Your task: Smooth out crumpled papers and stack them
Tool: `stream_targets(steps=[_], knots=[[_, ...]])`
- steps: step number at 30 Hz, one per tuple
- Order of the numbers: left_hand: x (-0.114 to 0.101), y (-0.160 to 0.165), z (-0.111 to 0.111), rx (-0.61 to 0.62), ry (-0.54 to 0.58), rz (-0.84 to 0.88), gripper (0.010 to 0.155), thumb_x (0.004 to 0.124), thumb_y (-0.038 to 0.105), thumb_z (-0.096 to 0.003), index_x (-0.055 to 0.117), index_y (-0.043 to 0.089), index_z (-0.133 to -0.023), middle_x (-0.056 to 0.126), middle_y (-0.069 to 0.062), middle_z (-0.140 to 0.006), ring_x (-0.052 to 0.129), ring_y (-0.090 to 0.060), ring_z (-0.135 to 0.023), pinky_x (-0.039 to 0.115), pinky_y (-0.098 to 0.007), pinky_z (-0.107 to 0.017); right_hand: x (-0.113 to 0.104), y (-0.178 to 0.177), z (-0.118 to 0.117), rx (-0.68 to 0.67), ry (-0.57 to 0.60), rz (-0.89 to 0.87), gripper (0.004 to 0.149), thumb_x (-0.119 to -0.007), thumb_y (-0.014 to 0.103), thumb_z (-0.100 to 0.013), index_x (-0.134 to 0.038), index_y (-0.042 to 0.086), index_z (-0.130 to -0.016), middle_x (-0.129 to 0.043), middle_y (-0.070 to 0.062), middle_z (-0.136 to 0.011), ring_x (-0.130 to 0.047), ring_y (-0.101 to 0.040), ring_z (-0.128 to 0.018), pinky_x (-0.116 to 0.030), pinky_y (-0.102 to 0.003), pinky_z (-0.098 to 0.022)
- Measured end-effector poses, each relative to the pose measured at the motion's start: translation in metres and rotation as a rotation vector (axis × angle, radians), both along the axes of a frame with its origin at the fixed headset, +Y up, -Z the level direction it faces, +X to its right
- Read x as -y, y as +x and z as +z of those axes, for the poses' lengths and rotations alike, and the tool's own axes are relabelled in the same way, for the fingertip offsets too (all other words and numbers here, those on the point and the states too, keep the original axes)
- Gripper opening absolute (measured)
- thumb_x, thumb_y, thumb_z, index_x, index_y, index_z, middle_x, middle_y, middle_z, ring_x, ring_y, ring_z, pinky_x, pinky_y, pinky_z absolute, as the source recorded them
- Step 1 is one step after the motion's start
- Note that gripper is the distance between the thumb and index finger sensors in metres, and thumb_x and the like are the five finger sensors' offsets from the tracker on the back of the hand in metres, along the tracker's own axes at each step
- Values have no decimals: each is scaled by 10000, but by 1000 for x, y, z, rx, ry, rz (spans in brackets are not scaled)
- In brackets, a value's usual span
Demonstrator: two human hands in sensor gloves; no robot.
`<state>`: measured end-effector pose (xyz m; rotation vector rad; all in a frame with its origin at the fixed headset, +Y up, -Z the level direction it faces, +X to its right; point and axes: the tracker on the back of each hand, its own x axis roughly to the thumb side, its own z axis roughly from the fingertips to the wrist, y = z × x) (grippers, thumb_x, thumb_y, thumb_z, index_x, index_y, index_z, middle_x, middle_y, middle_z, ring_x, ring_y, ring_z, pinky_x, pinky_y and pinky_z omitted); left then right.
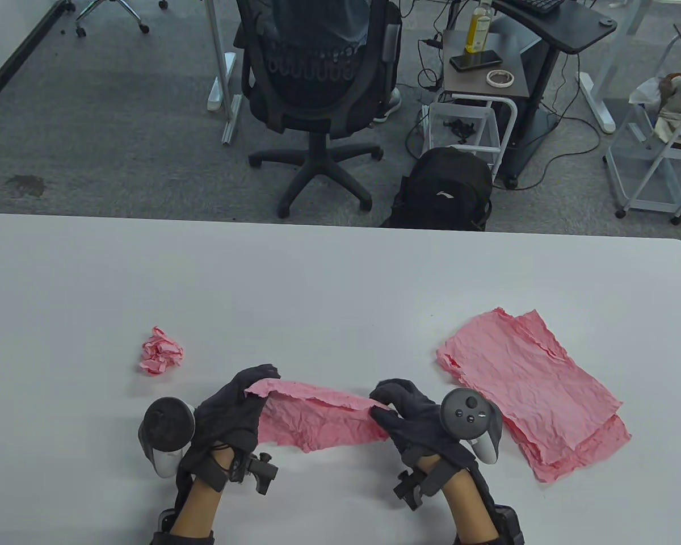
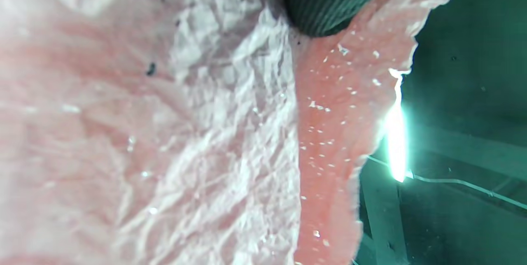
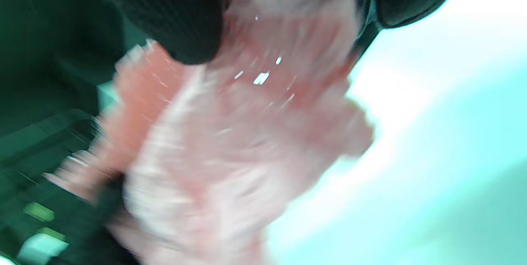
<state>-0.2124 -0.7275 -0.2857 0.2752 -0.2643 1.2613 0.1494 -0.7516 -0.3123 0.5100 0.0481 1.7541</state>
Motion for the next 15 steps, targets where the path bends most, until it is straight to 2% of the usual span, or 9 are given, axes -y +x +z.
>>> stream_targets(steps=[1, 2, 4, 6, 9, 12, 14, 15], knots=[[1, -1, -1, 4, -5, 8, 455, 769, 428, -540, 849, 156, -895, 990, -8, -679, 1059, -245, -497, 794, -506, -564, 1, 0, -1, -37, -38, -165, 445, -772, 250, -511, -626, 122, -912, -702, -195, -997, -672, -522, -908, -607, -659, -598], [3, -2, -2, 4, -16, 13, 455, 770, 428, -540, 850, 155, -896, 990, -11, -679, 1058, -246, -497, 793, -507, -564, 2, 0, -1, -62, -87, -332, 428, -784, 187, -496, -662, 87, -894, -799, -207, -914, -776, -519, -830, -634, -660, -575], [5, -3, -4, 8, -28, 7, 455, 763, 433, -544, 847, 160, -898, 988, -8, -683, 1058, -243, -502, 793, -504, -567, 2, -4, -2, -161, -146, -416, 413, -766, 153, -497, -676, 96, -897, -896, -185, -786, -935, -448, -658, -748, -604, -488], [5, -5, -3, -3, -23, 22, 456, 763, 431, -543, 847, 157, -898, 988, -10, -680, 1056, -246, -500, 791, -506, -566, 4, -6, -2, -205, -150, -389, 414, -757, 200, -507, -696, 194, -916, -926, -135, -732, -999, -351, -553, -808, -540, -425], [4, -9, -3, -22, -20, 37, 456, 760, 431, -544, 845, 158, -898, 986, -7, -681, 1056, -244, -500, 792, -505, -566, 9, -7, -2, -275, -243, -396, 465, -791, 297, -529, -689, 187, -969, -948, -69, -617, -1010, -273, -430, -823, -504, -363], [6, -11, -3, -18, -27, 69, 457, 759, 432, -544, 842, 158, -900, 984, -8, -684, 1054, -244, -503, 789, -506, -569, 13, -4, -3, -271, -298, -200, 566, -871, 365, -482, -705, 134, -972, -937, -46, -513, -976, -246, -332, -806, -515, -342], [6, -10, -3, -2, -23, 72, 457, 762, 431, -544, 843, 157, -900, 984, -12, -684, 1053, -247, -505, 788, -507, -569, 14, -2, -1, -237, -324, -45, 532, -893, 362, -469, -773, 128, -932, -930, -57, -496, -962, -259, -330, -790, -534, -354], [6, -9, -4, 0, -26, 59, 457, 760, 433, -544, 842, 160, -901, 984, -9, -685, 1053, -245, -505, 789, -505, -570, 13, -1, -1, -186, -296, 25, 470, -894, 354, -465, -842, 134, -876, -920, -64, -519, -954, -281, -368, -773, -552, -380]])
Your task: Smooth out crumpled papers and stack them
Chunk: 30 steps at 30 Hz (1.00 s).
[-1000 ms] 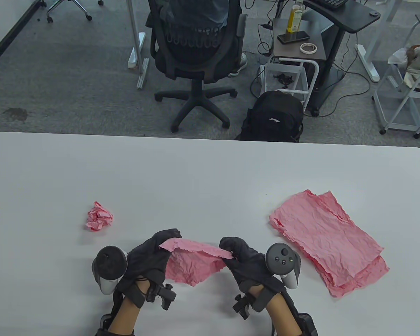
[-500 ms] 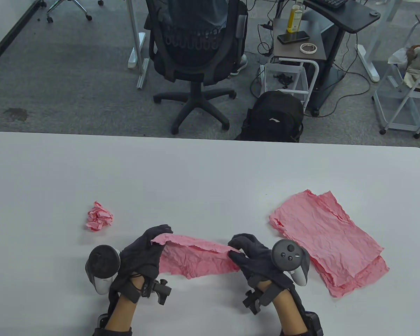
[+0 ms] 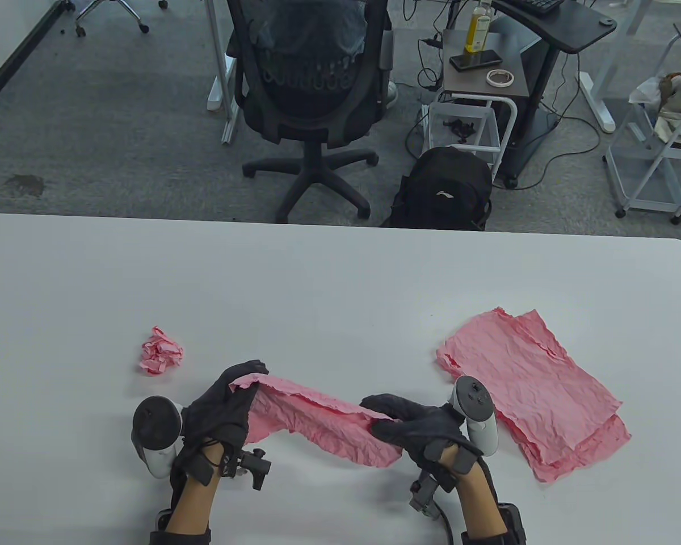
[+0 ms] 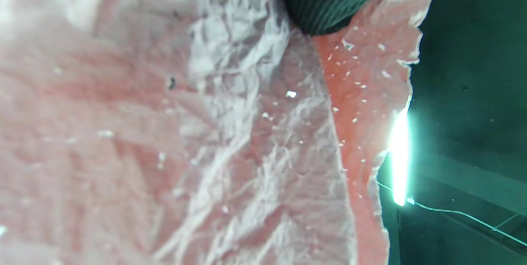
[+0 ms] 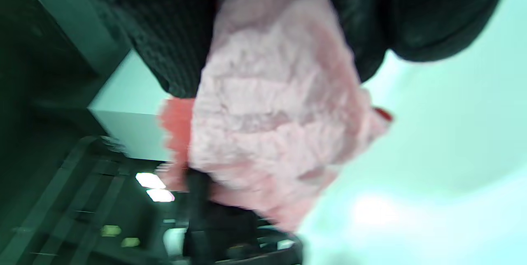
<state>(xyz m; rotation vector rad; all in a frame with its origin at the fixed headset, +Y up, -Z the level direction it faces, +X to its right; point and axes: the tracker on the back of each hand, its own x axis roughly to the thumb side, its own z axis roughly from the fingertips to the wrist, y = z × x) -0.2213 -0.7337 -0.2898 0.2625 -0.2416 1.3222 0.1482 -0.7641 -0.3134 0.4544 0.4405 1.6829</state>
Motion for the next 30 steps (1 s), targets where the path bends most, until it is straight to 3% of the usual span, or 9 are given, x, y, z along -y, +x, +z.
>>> stream_targets(steps=[1, 4, 6, 8, 11, 16, 22, 27, 30], knots=[[0, 0, 0, -3, -2, -5, 457, 758, 435, -545, 841, 163, -902, 983, -6, -687, 1054, -240, -507, 790, -503, -571, -1, 0, 0, 27, 24, 36, 418, -896, 339, -461, -888, 126, -821, -908, -77, -548, -943, -313, -423, -748, -576, -414], [0, -2, 1, -15, -2, 17, 455, 761, 431, -544, 844, 157, -898, 985, -7, -682, 1055, -244, -501, 790, -505, -567, -4, 6, -1, 98, 107, 10, 409, -836, 387, -497, -819, 146, -826, -704, -168, -922, -649, -491, -891, -542, -676, -605], [2, -5, 0, -34, -14, 17, 455, 760, 430, -543, 846, 155, -896, 986, -6, -679, 1055, -243, -498, 791, -506, -566, -5, 9, -2, 156, 151, -183, 415, -840, 421, -501, -806, 143, -807, -657, -180, -1028, -453, -490, -1013, -364, -720, -653], [4, -5, -3, -26, -30, 10, 455, 760, 432, -544, 846, 157, -896, 985, -7, -682, 1055, -243, -502, 791, -505, -568, -7, 11, -4, 226, 190, -395, 410, -862, 397, -491, -811, 111, -781, -714, -176, -1002, -436, -469, -1016, -365, -648, -685], [6, 2, -2, 11, -37, 9, 457, 754, 435, -545, 845, 157, -896, 984, 6, -683, 1055, -244, -505, 790, -505, -569, -5, 4, -4, 113, 120, -602, 409, -808, 377, -523, -732, 148, -853, -818, -165, -944, -717, -461, -910, -668, -589, -607], [8, 6, -4, 76, -53, 58, 462, 737, 442, -551, 833, 165, -908, 977, 5, -700, 1048, -248, -526, 780, -509, -581, -1, 0, -4, 50, -39, -803, 442, -762, 298, -537, -636, 108, -916, -771, -243, -942, -951, -440, -699, -869, -514, -430], [14, -1, -8, 63, -89, 78, 464, 732, 443, -553, 831, 162, -908, 974, 0, -703, 1046, -252, -528, 776, -513, -581, 11, 8, -6, 93, -130, -492, 446, -716, 298, -543, -597, 163, -951, -856, -255, -848, -1117, -289, -303, -966, -241, -62], [18, -5, -11, 33, -149, 4, 465, 749, 424, -548, 842, 134, -899, 981, -38, -691, 1045, -284, -514, 769, -533, -570, 15, 15, -6, 124, -203, -269, 449, -738, 265, -535, -626, 95, -935, -998, -214, -623, -1076, -176, -31, -883, -191, 78], [20, -9, -10, -15, -210, -200, 464, 773, 435, -540, 870, 128, -874, 1002, -34, -655, 1061, -273, -470, 791, -523, -545, 12, 22, -5, 202, -178, -9, 452, -766, 273, -525, -658, 51, -903, -1049, -142, -469, -1046, -144, 37, -849, -184, 118]])
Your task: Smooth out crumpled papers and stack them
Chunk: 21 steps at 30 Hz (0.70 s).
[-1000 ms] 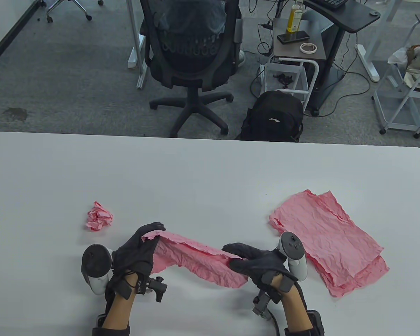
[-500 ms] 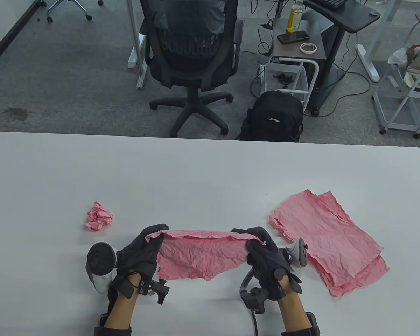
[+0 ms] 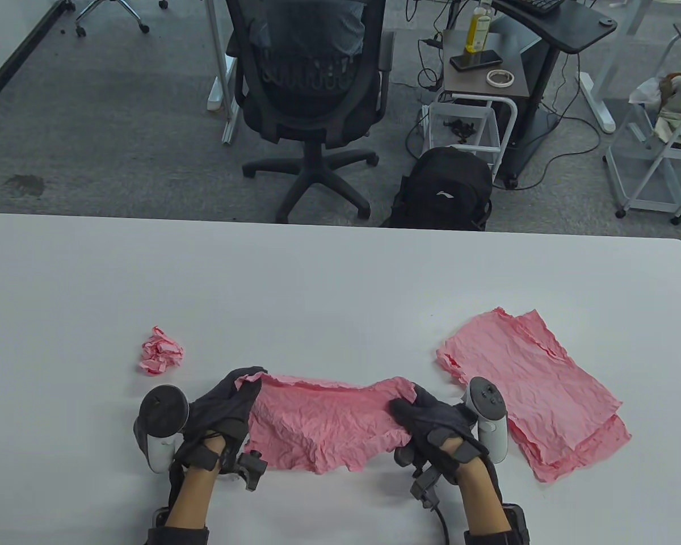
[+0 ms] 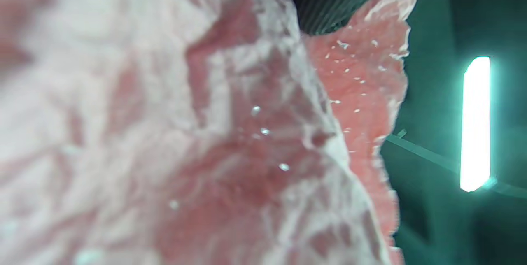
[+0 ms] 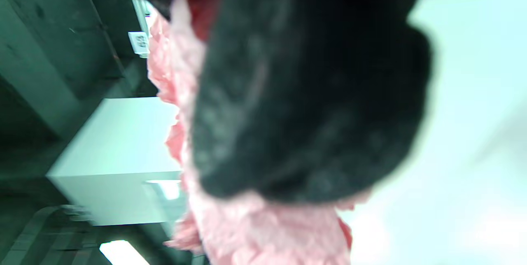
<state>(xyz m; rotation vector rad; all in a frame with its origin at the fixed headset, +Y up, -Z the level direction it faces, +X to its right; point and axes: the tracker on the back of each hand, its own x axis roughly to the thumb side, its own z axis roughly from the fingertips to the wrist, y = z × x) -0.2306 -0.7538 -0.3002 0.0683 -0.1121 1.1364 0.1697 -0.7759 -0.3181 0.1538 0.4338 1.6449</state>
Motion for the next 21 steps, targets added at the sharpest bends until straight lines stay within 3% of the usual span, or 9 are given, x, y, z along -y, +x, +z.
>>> stream_targets(steps=[4, 8, 9, 10, 12, 14, 15, 17, 21], knots=[[4, 3, -3, 11, -106, -157, 466, 782, 435, -533, 880, 122, -864, 1010, -36, -639, 1068, -267, -451, 801, -517, -533, 2, -1, 0, -3, -13, 70, 439, -789, 299, -522, -722, 47, -875, -1045, -83, -384, -1033, -152, 23, -848, -208, 95], [8, 0, -2, -23, -124, -135, 470, 777, 436, -534, 881, 118, -864, 1010, -43, -639, 1064, -276, -453, 796, -523, -532, -5, -1, 3, 76, 117, 163, 405, -755, 376, -525, -747, 198, -889, -821, -145, -796, -942, -322, -452, -806, -371, -301], [8, 0, -3, -24, -123, -128, 472, 774, 435, -535, 879, 115, -865, 1008, -46, -642, 1063, -280, -454, 794, -525, -534, -6, -2, 3, 85, 138, 159, 404, -749, 377, -523, -746, 194, -884, -715, -166, -896, -855, -387, -609, -752, -443, -414], [8, -1, -4, -26, -125, -124, 471, 770, 435, -536, 877, 116, -866, 1007, -44, -644, 1062, -279, -458, 792, -525, -536, -6, -5, 3, 79, 165, 117, 406, -746, 374, -527, -738, 193, -890, -595, -163, -1003, -605, -490, -838, -547, -601, -597], [9, -4, -3, -46, -114, -116, 473, 765, 436, -538, 874, 117, -869, 1004, -42, -648, 1060, -278, -464, 791, -525, -539, -6, -7, 3, 72, 190, 30, 405, -742, 393, -539, -724, 206, -898, -486, -89, -1093, -357, -509, -976, -302, -713, -649], [9, -5, -2, -59, -105, -95, 472, 762, 437, -539, 874, 120, -870, 1004, -43, -650, 1060, -279, -466, 790, -526, -540, -5, -9, 3, 88, 227, -69, 391, -768, 389, -532, -743, 188, -866, -452, -76, -1147, -205, -505, -1027, -145, -695, -656], [8, -5, -2, -57, -100, -79, 474, 759, 439, -540, 871, 120, -873, 1002, -43, -655, 1059, -280, -471, 788, -526, -543, -4, -10, 3, 87, 244, -123, 392, -766, 386, -532, -736, 192, -870, -463, -89, -1151, -206, -520, -1027, -148, -679, -667], [8, -3, -3, -43, -87, -44, 475, 757, 438, -540, 868, 120, -875, 999, -50, -661, 1057, -286, -479, 784, -530, -546, -1, -16, 0, 73, 249, -302, 397, -733, 361, -534, -701, 170, -880, -549, -233, -1087, -432, -562, -990, -411, -704, -661], [8, -1, -2, -43, -70, -30, 476, 754, 435, -541, 864, 119, -880, 997, -50, -667, 1056, -291, -489, 780, -535, -551, 12, -28, 2, 38, 104, -563, 428, -678, 277, -546, -610, 153, -950, -673, -330, -979, -830, -584, -758, -753, -692, -469]])
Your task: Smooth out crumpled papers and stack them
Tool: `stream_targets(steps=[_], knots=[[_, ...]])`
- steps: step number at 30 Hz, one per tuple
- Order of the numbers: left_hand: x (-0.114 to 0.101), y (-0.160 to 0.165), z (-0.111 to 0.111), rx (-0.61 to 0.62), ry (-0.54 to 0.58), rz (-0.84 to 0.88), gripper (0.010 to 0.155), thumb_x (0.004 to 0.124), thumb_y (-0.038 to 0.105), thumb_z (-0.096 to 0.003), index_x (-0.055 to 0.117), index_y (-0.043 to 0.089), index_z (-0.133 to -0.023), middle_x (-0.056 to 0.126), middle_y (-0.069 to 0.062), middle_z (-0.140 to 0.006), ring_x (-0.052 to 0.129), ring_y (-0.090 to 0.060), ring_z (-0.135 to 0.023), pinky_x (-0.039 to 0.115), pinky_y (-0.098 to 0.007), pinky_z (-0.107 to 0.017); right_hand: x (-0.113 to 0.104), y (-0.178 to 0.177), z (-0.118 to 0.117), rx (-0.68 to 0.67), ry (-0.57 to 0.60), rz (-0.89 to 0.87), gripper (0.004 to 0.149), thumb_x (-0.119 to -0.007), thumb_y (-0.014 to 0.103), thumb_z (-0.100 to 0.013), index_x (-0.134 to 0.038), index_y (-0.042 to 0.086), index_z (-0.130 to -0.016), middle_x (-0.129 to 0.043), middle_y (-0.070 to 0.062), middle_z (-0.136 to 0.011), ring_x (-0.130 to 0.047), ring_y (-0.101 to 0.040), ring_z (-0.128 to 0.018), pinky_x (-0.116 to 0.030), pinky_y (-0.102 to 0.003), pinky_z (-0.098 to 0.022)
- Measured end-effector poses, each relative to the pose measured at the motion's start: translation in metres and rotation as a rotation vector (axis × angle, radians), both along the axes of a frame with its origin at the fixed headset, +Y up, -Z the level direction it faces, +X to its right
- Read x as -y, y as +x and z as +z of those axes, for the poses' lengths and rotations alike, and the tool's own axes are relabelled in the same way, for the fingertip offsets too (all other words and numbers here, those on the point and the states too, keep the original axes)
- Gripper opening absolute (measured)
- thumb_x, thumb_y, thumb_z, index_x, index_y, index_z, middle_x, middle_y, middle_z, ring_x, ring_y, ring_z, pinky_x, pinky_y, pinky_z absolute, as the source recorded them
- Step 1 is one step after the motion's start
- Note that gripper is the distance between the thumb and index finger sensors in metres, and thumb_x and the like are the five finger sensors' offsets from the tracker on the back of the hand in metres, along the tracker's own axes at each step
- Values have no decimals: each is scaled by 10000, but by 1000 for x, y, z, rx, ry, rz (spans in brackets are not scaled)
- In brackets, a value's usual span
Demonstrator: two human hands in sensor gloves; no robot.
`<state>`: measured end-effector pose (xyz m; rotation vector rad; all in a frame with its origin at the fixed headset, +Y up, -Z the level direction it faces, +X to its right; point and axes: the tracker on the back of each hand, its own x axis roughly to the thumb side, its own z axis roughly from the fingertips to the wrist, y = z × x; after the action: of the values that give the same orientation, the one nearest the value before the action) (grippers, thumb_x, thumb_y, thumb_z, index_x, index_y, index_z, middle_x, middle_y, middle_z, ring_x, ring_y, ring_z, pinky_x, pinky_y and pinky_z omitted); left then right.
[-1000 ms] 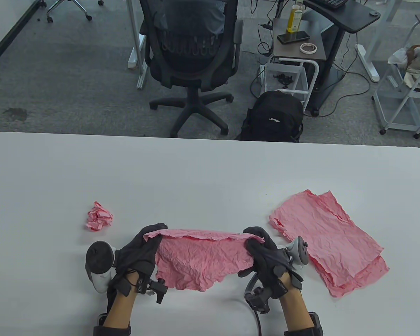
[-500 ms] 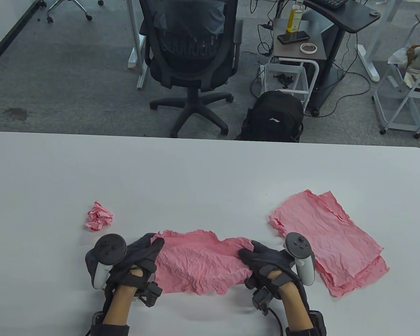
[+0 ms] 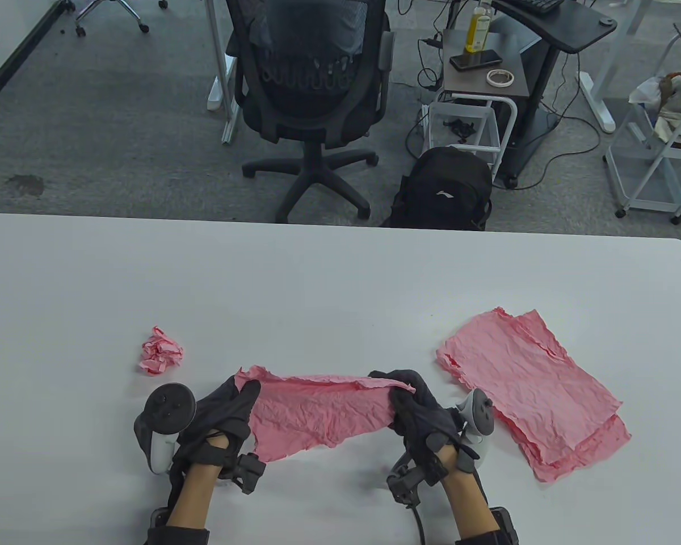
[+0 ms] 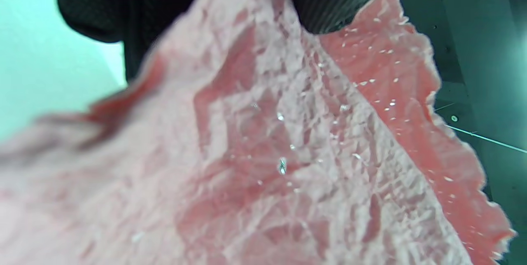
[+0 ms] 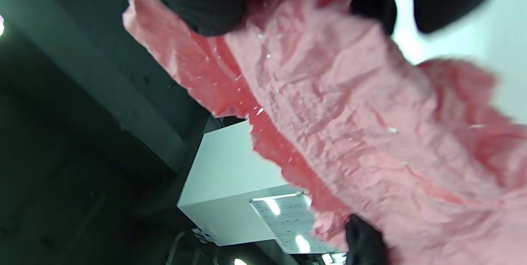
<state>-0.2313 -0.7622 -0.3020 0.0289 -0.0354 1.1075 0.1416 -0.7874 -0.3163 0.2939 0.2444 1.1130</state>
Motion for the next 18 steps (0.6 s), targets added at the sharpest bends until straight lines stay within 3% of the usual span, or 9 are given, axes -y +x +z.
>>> stream_targets(steps=[2, 3, 5, 9, 14, 16, 18], knots=[[0, -3, -2, -5, 8, -25, 475, 753, 434, -541, 863, 120, -881, 996, -52, -671, 1055, -291, -492, 779, -534, -553, 3, 1, -2, -17, -21, 28, 433, -681, 266, -544, -600, 142, -951, -760, -324, -907, -1011, -481, -541, -940, -502, -274], [0, -4, -2, -4, 9, -29, 476, 754, 436, -540, 863, 122, -881, 997, -50, -670, 1056, -290, -492, 780, -533, -552, 3, 2, -3, -5, -29, 44, 436, -686, 268, -543, -601, 132, -948, -827, -297, -850, -1072, -399, -383, -961, -401, -154], [1, -5, -1, 2, -9, -17, 476, 760, 435, -539, 866, 121, -880, 998, -51, -670, 1056, -292, -492, 779, -534, -553, 4, 8, -3, 25, -64, 134, 451, -708, 267, -535, -594, 98, -937, -904, -249, -766, -1086, -290, -208, -938, -310, -54], [4, -4, -4, 18, -57, -60, 471, 778, 418, -532, 871, 110, -876, 1001, -61, -665, 1056, -300, -486, 778, -538, -549, 1, 21, -4, 54, -131, 393, 454, -752, 248, -522, -628, 40, -906, -1008, -183, -549, -1033, -203, -29, -871, -259, 47], [5, 1, -5, 24, -144, -352, 471, 804, 404, -523, 872, 108, -882, 999, -69, -681, 1052, -309, -508, 769, -545, -559, -7, 26, 0, 109, -139, 839, 451, -788, 266, -517, -674, 38, -889, -1027, -118, -400, -1008, -160, 36, -850, -245, 92], [2, 2, -3, -13, -132, -478, 572, 812, 407, -517, 732, 120, -1004, 904, -106, -838, 986, -357, -673, 707, -574, -618, -7, 23, 1, 137, -130, 960, 450, -798, 276, -515, -689, 39, -882, -1028, -114, -391, -1006, -161, 42, -848, -245, 97], [-8, 7, 3, -41, 28, -571, 748, 838, 403, -505, 495, 128, -1111, 591, -178, -1074, 714, -482, -950, 555, -664, -689, -8, 21, 3, 173, -115, 1056, 460, -807, 289, -514, -697, 38, -884, -1028, -120, -396, -1006, -169, 39, -847, -250, 94]])
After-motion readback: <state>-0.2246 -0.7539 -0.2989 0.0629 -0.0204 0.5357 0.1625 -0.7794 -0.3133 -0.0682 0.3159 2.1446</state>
